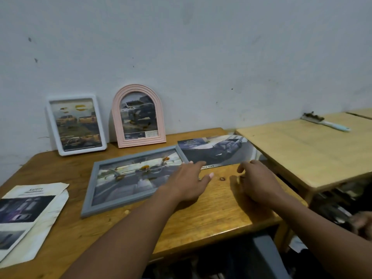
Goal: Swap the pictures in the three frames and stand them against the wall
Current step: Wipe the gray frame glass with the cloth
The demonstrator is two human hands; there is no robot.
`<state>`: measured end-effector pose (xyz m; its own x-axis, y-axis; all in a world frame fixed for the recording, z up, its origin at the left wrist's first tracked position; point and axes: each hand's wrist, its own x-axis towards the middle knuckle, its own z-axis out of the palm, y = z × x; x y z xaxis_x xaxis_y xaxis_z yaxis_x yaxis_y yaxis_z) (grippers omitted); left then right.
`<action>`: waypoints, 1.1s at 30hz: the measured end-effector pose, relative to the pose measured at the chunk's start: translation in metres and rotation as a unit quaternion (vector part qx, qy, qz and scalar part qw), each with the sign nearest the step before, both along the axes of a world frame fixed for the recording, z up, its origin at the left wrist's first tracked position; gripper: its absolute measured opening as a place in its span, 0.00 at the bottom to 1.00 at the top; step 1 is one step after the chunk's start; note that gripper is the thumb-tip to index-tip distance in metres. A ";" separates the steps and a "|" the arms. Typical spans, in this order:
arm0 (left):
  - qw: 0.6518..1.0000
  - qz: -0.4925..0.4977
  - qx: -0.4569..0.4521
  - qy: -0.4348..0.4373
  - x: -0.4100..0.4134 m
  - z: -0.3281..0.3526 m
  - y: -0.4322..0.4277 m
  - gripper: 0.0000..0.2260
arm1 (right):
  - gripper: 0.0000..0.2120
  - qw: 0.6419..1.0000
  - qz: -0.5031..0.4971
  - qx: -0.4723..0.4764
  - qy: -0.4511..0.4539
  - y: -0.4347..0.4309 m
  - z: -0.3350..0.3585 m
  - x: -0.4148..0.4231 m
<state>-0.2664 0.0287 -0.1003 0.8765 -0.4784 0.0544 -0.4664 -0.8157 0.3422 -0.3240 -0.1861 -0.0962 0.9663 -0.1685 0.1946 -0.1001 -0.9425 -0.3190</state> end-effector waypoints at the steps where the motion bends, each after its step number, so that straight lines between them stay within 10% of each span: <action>1: 1.000 0.000 -0.020 0.002 0.000 0.004 0.004 0.29 | 0.13 1.000 0.005 0.028 -0.006 0.005 0.004 0.005; 16: 0.939 0.311 -0.136 -0.059 0.038 0.001 0.243 0.25 | 0.10 0.939 0.320 0.108 -0.062 0.261 0.057 0.152; 33: 0.948 0.300 -0.086 -0.058 0.045 -0.033 0.256 0.29 | 0.23 0.904 0.422 -0.003 0.068 0.302 0.000 0.158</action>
